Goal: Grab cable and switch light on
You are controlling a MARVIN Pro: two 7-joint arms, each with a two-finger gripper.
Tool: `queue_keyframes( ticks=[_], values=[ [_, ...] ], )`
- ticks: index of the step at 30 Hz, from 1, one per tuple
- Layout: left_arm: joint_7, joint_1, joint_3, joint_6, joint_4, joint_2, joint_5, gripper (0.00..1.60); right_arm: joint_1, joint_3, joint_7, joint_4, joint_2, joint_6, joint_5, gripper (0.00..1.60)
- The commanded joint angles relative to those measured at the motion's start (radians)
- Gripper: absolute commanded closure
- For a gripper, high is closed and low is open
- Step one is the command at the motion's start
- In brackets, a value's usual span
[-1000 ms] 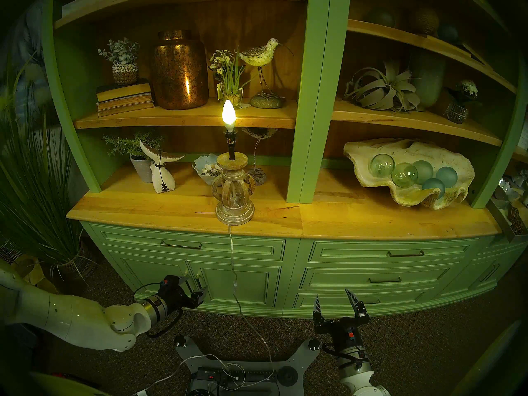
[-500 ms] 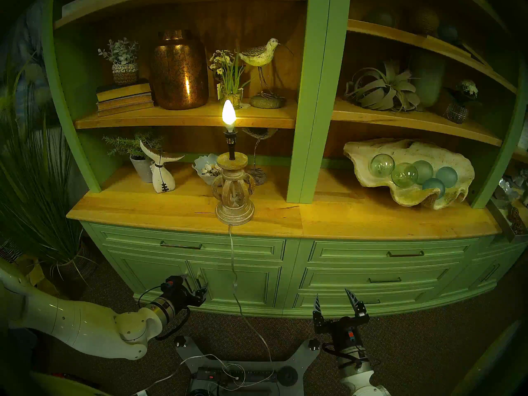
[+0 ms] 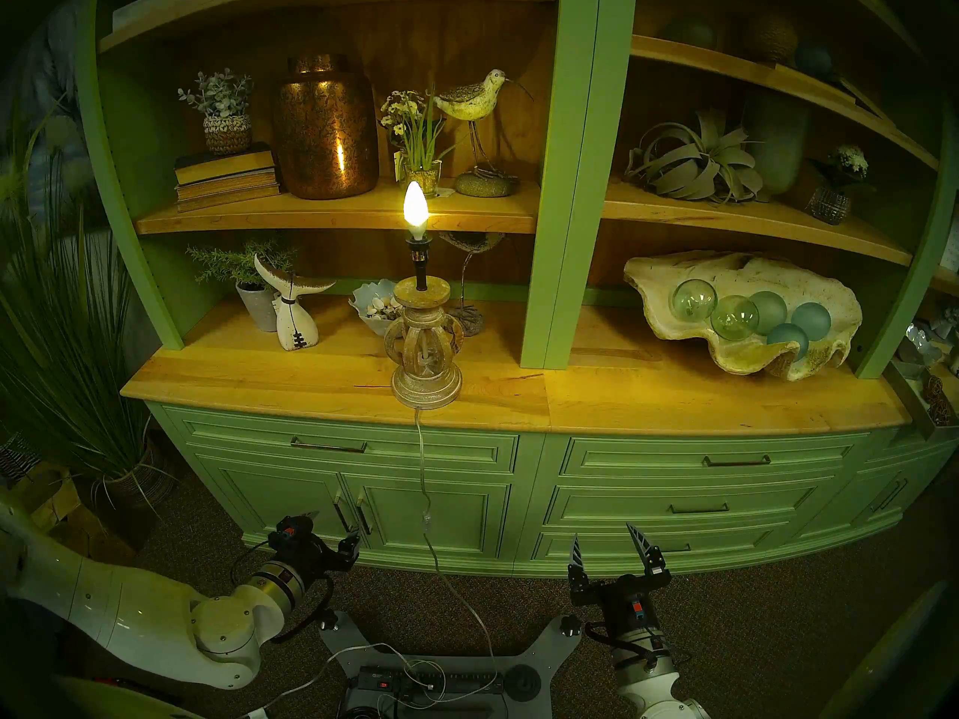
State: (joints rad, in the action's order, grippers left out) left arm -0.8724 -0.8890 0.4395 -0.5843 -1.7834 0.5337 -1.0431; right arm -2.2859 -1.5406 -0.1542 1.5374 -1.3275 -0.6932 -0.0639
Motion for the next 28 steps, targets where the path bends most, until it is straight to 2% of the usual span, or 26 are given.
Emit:
queue_keyframes(
  ticks=[1,2,3,6,12,13,19,20,28],
  values=[
    [-0.128,0.005,0.003,-0.007,-0.125,-0.067,0.132,0.00,0.007,-0.003,-0.001,0.030,0.003,-0.015,0.000,0.00],
    [-0.136,0.004,0.002,-0.013,-0.129,-0.062,0.155,0.00,0.007,-0.003,-0.001,0.031,0.003,-0.015,0.000,0.00],
    [-0.179,0.002,0.005,0.002,-0.161,-0.079,0.199,0.00,0.006,-0.003,-0.001,0.032,0.003,-0.016,0.000,0.00],
    [-0.210,-0.001,0.006,0.015,-0.184,-0.090,0.231,0.00,0.005,-0.004,-0.001,0.033,0.003,-0.016,0.000,0.00],
    [-0.332,-0.025,0.000,0.080,-0.232,-0.110,0.363,0.00,0.002,-0.004,0.000,0.038,0.004,-0.017,0.000,0.00],
    [-0.332,-0.031,-0.005,0.090,-0.235,-0.114,0.376,0.00,0.002,-0.004,0.000,0.038,0.004,-0.017,0.000,0.00],
    [-0.452,-0.078,-0.032,0.164,-0.248,-0.103,0.485,0.00,-0.001,-0.005,0.000,0.042,0.004,-0.018,0.001,0.00],
    [-0.499,-0.098,-0.044,0.186,-0.247,-0.093,0.519,0.00,-0.001,-0.005,0.000,0.043,0.005,-0.018,0.001,0.00],
    [-0.609,-0.158,-0.085,0.236,-0.233,-0.062,0.595,0.00,-0.003,-0.005,0.000,0.046,0.006,-0.017,0.003,0.00]
  ],
)
